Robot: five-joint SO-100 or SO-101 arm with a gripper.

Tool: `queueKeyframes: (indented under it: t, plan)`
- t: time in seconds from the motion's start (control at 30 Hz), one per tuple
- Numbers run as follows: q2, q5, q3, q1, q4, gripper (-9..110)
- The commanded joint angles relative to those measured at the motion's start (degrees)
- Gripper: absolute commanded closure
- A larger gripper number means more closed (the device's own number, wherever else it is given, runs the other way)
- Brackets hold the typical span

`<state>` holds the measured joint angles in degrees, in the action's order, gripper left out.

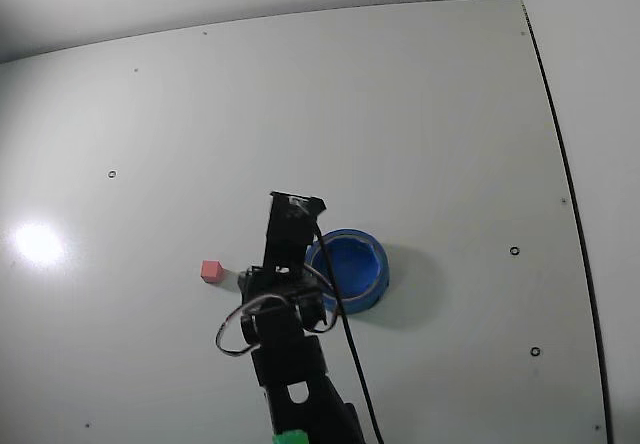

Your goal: Grasp a block and put it in the bin.

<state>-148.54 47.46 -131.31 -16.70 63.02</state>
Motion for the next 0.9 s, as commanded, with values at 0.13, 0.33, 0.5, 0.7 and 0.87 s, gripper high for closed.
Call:
queueKeyframes:
  t: [0.13,0.33,0.5,0.7,0.87]
  plan:
    - [24.0,-6.1,24.9,-10.3,-0.3,77]
    - [37.6,-8.0,33.0,-12.3,-0.7,77]
    - [44.9,-7.8,36.7,-12.7,-0.8,77]
    - [49.7,-7.6,42.5,-12.7,-0.8,77]
    - [54.1,-7.2,47.4,-12.7,-0.8,77]
